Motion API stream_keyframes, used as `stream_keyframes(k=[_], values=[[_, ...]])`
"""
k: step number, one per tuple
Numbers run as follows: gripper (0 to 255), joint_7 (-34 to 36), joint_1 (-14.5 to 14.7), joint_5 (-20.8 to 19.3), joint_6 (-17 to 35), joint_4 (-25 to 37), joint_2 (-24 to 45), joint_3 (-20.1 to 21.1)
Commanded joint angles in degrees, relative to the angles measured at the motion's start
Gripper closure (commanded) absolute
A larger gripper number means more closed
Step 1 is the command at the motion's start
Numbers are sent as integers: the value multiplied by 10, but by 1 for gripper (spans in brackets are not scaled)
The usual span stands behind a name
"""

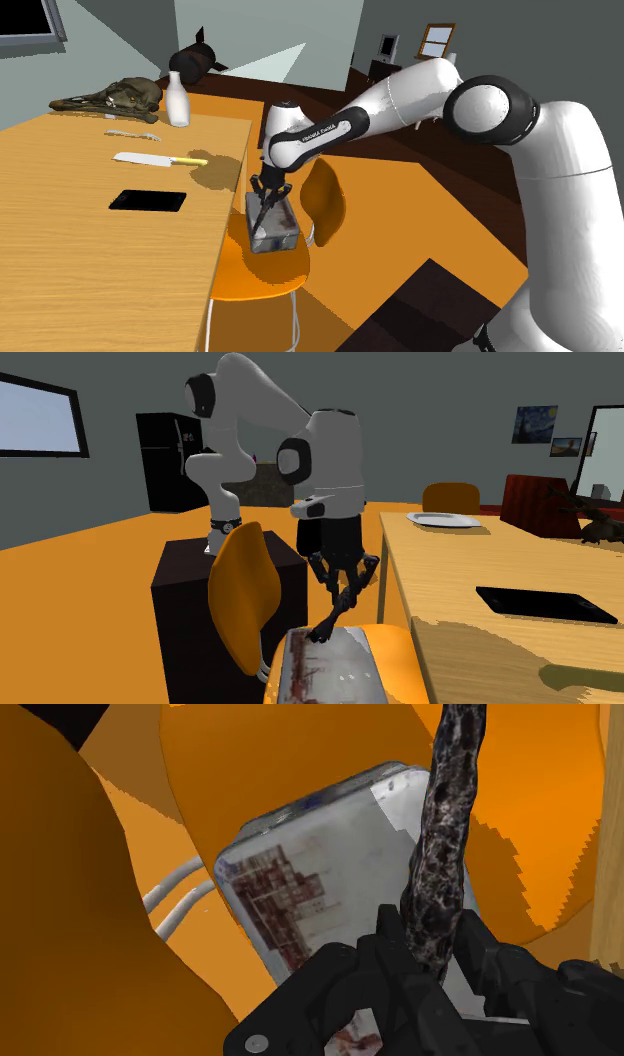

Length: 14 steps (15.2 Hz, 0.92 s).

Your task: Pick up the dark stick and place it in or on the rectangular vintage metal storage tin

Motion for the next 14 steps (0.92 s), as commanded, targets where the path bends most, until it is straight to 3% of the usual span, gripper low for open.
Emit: stream_keyframes(k=[1, 5, 14], values=[[255, -22, -12, 1, -13, 34, 21, -4], [255, -67, -30, 4, -56, 132, 76, -12], [255, -63, -25, -6, -14, 132, 118, -21]])
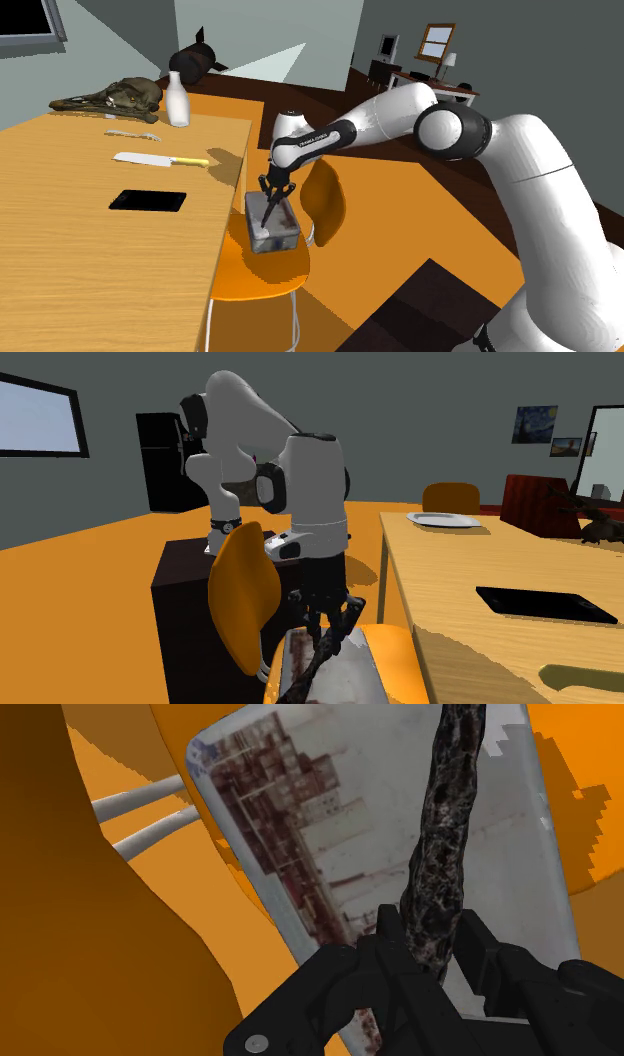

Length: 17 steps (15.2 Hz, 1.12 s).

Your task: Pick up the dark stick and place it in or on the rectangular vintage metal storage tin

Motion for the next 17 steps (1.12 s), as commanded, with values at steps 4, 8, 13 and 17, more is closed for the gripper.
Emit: stream_keyframes(k=[4, 8, 13, 17], values=[[255, 2, 4, -5, 22, 5, 26, -5], [255, 2, 4, -5, 22, 5, 26, -5], [0, 2, 4, -5, 22, 5, 26, -5], [0, 2, 4, -5, 22, 5, 27, -5]])
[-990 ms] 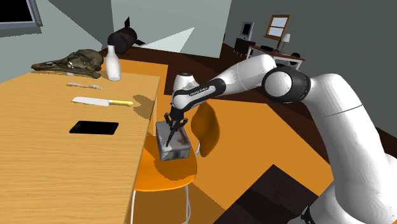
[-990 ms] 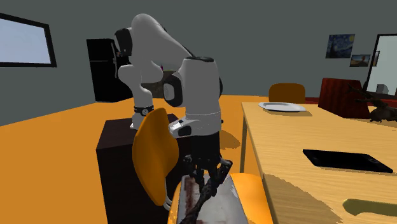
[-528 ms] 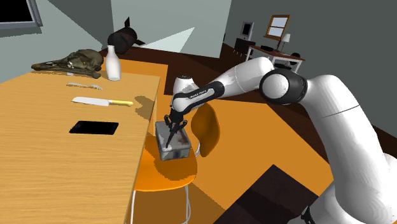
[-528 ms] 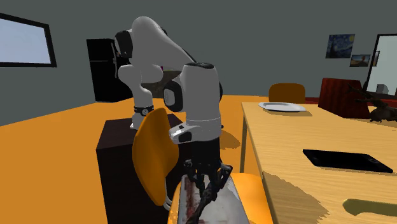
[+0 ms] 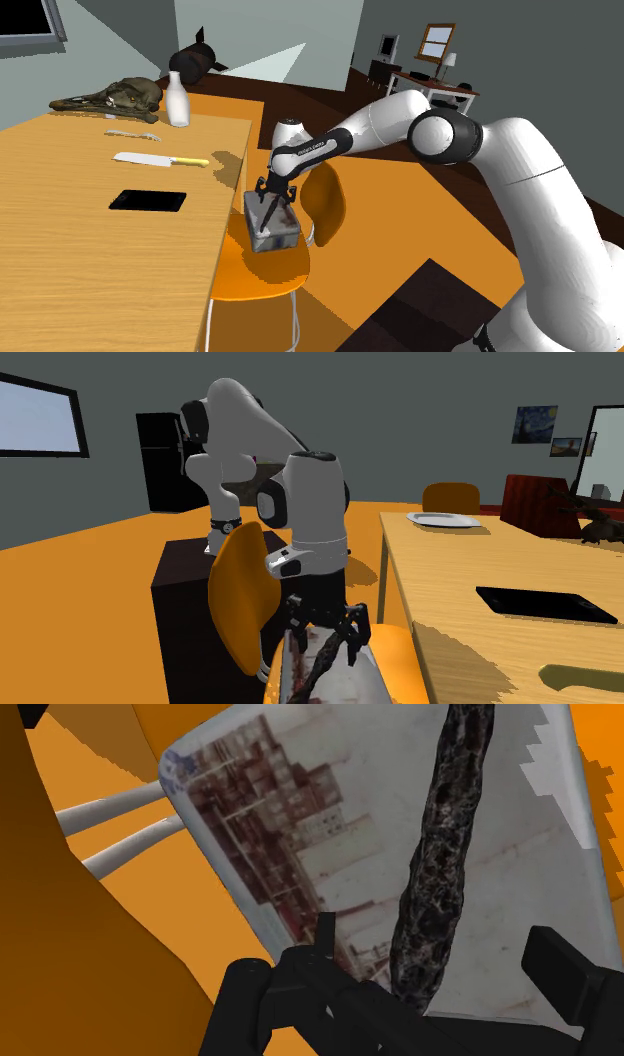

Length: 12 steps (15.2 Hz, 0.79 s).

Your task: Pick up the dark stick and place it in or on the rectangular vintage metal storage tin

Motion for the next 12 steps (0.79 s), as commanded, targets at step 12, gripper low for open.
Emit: stream_keyframes(k=[12], values=[[0, -4, -10, 10, -35, -21, -55, 11]])
